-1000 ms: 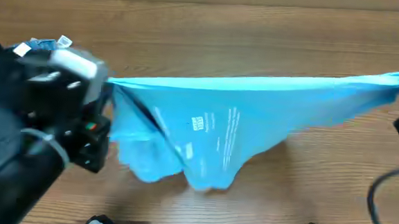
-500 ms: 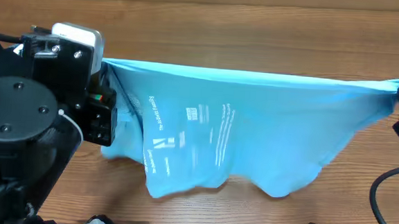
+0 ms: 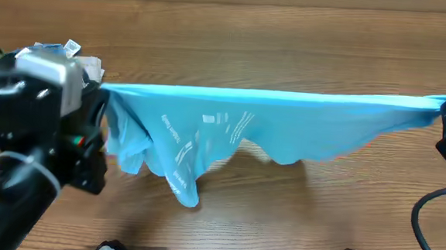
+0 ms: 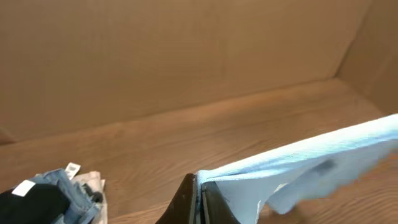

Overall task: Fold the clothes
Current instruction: 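Lift the shirt with both grippers and stretch it between them, then lower the shirt onto the table and release both grippers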

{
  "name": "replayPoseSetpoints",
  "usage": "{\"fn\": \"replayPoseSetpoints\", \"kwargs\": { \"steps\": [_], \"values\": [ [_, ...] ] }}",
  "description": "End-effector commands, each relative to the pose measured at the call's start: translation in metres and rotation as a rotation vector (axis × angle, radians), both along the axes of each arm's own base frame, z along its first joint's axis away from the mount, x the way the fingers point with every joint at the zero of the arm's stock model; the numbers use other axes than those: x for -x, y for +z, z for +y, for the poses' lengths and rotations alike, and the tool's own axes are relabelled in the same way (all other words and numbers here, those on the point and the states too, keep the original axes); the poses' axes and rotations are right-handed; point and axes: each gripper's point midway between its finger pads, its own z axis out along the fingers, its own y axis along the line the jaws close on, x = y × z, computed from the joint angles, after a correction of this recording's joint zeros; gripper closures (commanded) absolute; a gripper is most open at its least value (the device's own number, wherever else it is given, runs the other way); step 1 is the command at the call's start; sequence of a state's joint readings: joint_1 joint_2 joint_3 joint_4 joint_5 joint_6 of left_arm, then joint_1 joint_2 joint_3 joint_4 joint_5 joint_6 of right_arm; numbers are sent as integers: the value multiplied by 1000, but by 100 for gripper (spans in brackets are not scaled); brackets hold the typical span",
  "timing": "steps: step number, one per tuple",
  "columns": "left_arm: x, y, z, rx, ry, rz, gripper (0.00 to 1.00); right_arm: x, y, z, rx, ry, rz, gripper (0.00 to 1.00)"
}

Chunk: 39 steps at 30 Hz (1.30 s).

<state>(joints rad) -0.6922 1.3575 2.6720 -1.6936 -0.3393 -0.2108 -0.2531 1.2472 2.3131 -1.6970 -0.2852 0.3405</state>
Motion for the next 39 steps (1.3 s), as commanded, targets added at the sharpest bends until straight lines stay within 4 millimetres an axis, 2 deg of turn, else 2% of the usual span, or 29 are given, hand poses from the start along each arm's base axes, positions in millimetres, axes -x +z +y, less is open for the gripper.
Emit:
{"fn": "replayPoseSetpoints", "kwargs": {
  "steps": [1,3,6,9,12,14,15,17,20,22,24,25,26,27,28,29,30,33,34,35,37,38,39],
  "values": [
    [30,21,43,70,89,-105,96,9,6,-4,33,-30,-27,96],
    [38,23,50,113,98,-115,96,15,8,-1,35,-26,-44,96],
    [32,19,54,85,143,-105,96,17,9,-1,36,-26,-49,96],
    [13,5,52,20,214,-54,96,10,5,-3,34,-30,-28,96],
    [-17,-20,33,-86,233,36,96,-7,-5,-8,22,-29,25,96],
    [-42,-42,17,-169,248,112,96,-25,-22,-15,15,-42,97,96],
    [-58,-56,11,-214,266,159,96,-34,-31,-17,7,-42,136,96],
    [-100,-96,-6,-316,273,297,96,-62,-63,-24,-20,-39,257,92],
    [-152,-150,-29,-402,205,456,96,-99,-101,-33,-41,-31,375,89],
    [-201,-196,-39,-459,197,543,96,-142,-135,-42,-33,-7,427,88],
    [-240,-231,-45,-501,194,576,92,-180,-160,-48,-33,0,434,87],
    [-258,-248,-47,-515,194,584,86,-201,-173,-53,-31,1,428,88],
    [-281,-269,-50,-530,191,586,85,-231,-191,-58,-29,3,414,96],
    [-298,-287,-51,-537,193,590,83,-247,-204,-59,-42,5,413,96],
    [-309,-300,-52,-552,186,594,64,-259,-216,-55,-69,31,416,96],
    [-315,-311,-51,-571,179,604,50,-266,-225,-49,-103,62,425,96],
    [-321,-322,-48,-593,178,616,47,-268,-236,-42,-134,91,448,96],
    [-325,-332,-39,-610,203,635,40,-260,-254,-24,-120,180,524,83],
    [-324,-332,-37,-611,204,643,39,-253,-261,-14,-99,225,560,76],
    [-320,-329,-34,-617,207,650,39,-245,-268,-3,-82,275,598,65],
    [-311,-315,-27,-615,213,655,39,-232,-285,19,-71,339,679,50],
    [-306,-301,-23,-606,219,642,33,-227,-296,28,-67,357,715,40],
    [-299,-283,-20,-585,232,618,31,-220,-307,36,-65,372,752,37]
  ]
}}
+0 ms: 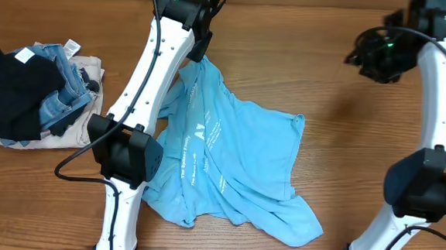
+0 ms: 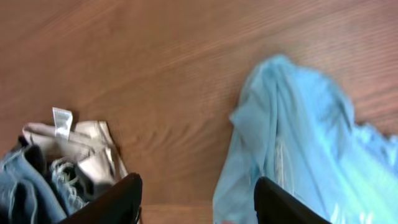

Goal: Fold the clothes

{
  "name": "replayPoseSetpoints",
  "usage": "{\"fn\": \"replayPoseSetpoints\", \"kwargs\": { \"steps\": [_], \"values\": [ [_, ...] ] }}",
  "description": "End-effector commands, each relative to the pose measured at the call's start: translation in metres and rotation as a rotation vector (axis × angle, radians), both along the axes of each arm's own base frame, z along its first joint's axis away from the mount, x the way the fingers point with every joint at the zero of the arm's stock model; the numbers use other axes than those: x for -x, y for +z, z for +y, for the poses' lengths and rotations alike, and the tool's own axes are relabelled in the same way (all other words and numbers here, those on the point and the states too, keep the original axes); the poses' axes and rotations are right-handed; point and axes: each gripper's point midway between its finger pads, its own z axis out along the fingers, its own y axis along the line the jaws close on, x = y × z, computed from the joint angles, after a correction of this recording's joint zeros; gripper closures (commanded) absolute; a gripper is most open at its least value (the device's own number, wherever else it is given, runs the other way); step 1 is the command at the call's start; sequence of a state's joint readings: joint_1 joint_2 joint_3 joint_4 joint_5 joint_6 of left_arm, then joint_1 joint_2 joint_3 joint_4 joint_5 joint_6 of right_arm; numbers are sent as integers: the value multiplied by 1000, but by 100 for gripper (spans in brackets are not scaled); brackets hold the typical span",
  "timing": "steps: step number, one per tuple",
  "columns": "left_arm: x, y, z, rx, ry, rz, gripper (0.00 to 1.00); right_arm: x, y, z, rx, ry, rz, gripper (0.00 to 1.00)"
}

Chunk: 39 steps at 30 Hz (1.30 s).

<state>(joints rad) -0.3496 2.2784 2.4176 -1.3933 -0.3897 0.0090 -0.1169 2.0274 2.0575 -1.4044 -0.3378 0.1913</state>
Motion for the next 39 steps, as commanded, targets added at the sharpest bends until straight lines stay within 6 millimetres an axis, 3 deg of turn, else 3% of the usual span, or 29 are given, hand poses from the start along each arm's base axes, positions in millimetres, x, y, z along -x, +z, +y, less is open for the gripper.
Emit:
{"fn": "replayPoseSetpoints", "kwargs": {
  "steps": [1,3,6,9,11,14,19,20,21,22,24,28,29,31,35,37,39],
  "values": [
    [18,89,16,51,22,-162,29,23,-33,34,4,115,103,33],
    [40,137,21,106,32,-249,21,44,-62,41,28,141,200,29],
    [78,195,17,236,-18,-353,18,71,-99,51,38,171,303,29],
    [118,239,22,319,-45,-443,19,87,-134,58,39,193,343,30],
    [138,259,28,339,-45,-493,21,86,-153,64,44,208,311,32],
    [155,269,34,346,-46,-512,22,79,-169,73,48,230,252,33],
    [170,254,39,324,-32,-433,24,70,-186,91,56,274,161,42],
    [171,253,40,324,-30,-426,24,69,-187,92,63,276,157,47],
    [171,252,40,325,-25,-423,25,68,-188,89,80,268,158,58],
    [171,252,40,327,-24,-423,25,69,-189,84,109,259,163,76],
    [171,252,40,327,-24,-425,25,69,-191,75,154,250,173,93],
    [170,253,40,328,-24,-428,25,58,-188,30,338,112,180,96],
    [169,253,39,328,-24,-430,25,47,-181,11,411,54,158,96],
    [165,254,38,332,-25,-440,25,13,-155,-34,533,-88,61,96],
    [163,253,36,337,-24,-437,25,-44,-93,-101,568,-291,-142,96],
    [160,247,31,352,-36,-412,25,-62,-64,-137,573,-389,-237,96],
    [159,239,27,362,-36,-377,21,-70,-49,-169,581,-463,-298,96]
  ]
}}
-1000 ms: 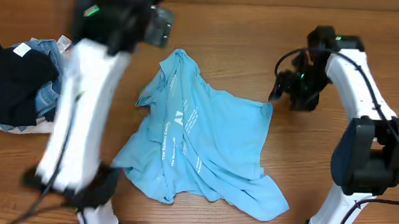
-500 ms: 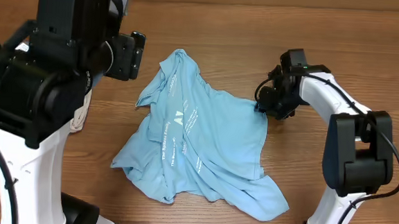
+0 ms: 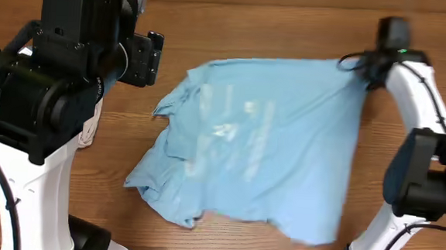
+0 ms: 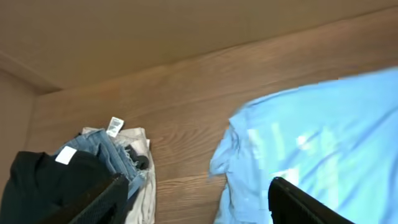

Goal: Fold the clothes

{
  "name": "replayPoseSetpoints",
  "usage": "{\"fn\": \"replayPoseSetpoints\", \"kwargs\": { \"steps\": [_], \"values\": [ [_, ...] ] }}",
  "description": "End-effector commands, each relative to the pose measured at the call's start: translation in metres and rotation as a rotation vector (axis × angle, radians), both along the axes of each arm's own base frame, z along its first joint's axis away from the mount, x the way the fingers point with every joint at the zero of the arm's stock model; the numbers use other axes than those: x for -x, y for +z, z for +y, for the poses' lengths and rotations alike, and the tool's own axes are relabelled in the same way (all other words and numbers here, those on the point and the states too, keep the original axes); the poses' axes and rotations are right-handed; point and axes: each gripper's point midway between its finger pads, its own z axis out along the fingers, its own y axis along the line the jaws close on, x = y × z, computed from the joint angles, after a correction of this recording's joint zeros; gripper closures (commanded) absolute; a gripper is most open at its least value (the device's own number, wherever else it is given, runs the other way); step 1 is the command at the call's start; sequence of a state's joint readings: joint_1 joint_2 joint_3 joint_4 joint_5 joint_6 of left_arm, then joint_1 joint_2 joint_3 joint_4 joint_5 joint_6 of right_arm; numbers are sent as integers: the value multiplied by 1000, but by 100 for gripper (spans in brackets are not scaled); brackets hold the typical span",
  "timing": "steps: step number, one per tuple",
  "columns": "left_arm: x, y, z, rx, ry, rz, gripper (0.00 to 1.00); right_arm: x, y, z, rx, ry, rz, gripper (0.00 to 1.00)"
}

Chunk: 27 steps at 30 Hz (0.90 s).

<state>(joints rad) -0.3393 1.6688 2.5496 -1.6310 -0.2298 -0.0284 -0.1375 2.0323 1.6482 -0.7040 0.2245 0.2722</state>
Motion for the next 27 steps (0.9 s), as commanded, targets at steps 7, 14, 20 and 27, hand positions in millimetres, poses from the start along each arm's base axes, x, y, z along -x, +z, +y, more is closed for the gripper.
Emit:
{"fn": "replayPoseSetpoints", "kwargs": {
  "steps": [7,14,20,27],
  "values": [
    [-19,-44,-18,27,-19,166,11,-11,44,-94,30,-146,-182,2],
    [-56,-127,-69,50,-218,427,24,9,45,-20,-305,45,-105,0],
    [-86,-235,-101,-27,-337,684,36,39,51,41,-619,162,-21,0],
    [-88,-368,-130,-162,-471,942,44,57,45,52,-674,147,58,1]
  ]
}}
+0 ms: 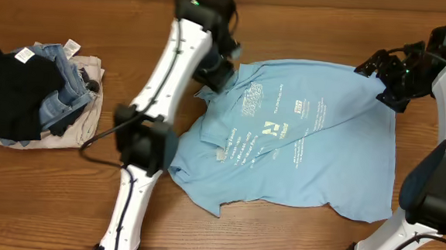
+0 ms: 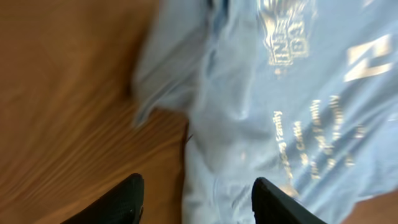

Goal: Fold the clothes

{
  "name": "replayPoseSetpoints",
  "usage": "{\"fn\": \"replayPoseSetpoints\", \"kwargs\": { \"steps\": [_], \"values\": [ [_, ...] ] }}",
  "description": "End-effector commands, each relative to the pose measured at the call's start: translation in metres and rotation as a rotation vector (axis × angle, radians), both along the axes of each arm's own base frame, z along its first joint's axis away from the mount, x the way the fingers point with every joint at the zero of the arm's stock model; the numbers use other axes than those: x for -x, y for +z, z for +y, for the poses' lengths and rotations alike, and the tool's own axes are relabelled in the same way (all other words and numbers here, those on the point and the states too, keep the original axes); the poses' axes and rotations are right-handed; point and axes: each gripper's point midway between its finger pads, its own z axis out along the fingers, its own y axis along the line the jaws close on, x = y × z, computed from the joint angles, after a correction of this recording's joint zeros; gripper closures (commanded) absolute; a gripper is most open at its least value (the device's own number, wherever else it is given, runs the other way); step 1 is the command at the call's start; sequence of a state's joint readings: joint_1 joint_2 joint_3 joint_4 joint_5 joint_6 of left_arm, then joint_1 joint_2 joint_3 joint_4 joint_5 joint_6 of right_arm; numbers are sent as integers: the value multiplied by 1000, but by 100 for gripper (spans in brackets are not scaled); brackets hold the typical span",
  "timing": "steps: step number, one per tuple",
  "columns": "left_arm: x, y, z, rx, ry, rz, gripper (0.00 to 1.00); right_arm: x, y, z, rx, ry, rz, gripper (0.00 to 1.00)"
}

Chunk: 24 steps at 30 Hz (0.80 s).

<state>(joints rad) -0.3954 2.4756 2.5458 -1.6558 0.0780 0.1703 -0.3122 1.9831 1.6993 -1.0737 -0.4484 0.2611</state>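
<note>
A light blue T-shirt [image 1: 292,137] lies spread on the wooden table [image 1: 307,21], white print facing up. Its left side is still bunched and wrinkled. My left gripper [image 1: 217,72] hangs over the shirt's far left shoulder. In the left wrist view this gripper [image 2: 198,202] is open, with the shirt's [image 2: 280,93] edge below and nothing between its fingers [image 2: 127,199]. My right gripper [image 1: 390,79] is at the shirt's far right corner. Whether it holds the cloth does not show.
A pile of other clothes [image 1: 31,90], black, denim and beige, sits at the table's left edge. The bases of both arms stand at the near edge. Bare wood lies between the pile and the shirt.
The left gripper was raised high over the table's left; now it is low at the shirt's far left shoulder. The shirt lies flatter and wider, print showing. The right gripper sits slightly farther right.
First both grippers held the shirt stretched in the air, the left shut on it. Then it lay crumpled on the table, left gripper open, right arm away. Later the right gripper was at its far right corner, and now it lies spread out.
</note>
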Motion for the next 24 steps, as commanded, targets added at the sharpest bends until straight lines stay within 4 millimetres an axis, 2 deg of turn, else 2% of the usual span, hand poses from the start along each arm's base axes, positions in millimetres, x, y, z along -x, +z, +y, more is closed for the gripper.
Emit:
{"fn": "replayPoseSetpoints", "kwargs": {
  "steps": [1,4,7,9,10,11,12,14,16,19,24],
  "values": [
    [9,-52,-10,-55,-121,96,45,-3,25,8,-23,19,-60,1],
    [-1,-79,-6,-110,-127,87,46,-3,25,7,-20,18,-59,1],
    [-17,-84,-4,-131,-127,23,49,-3,25,7,-19,18,-60,1],
    [-25,-84,-1,-154,-127,-12,61,-3,25,7,-19,18,-59,2],
    [-30,-84,2,-175,-125,-33,75,-3,25,7,-15,17,-58,4],
    [-35,-84,5,-193,-122,-53,89,-2,24,5,-5,15,-54,10],
    [-44,-83,12,-227,-96,-91,96,-2,21,3,16,11,-43,20],
    [-63,-78,30,-324,-30,-180,96,1,18,4,48,14,-20,45],
    [-78,-71,48,-395,41,-251,96,5,11,15,85,40,14,71],
    [-92,-63,61,-427,125,-319,96,9,-8,38,115,96,59,83],
    [-131,-31,86,-475,331,-531,96,31,-61,84,109,206,184,91]
  ]
}}
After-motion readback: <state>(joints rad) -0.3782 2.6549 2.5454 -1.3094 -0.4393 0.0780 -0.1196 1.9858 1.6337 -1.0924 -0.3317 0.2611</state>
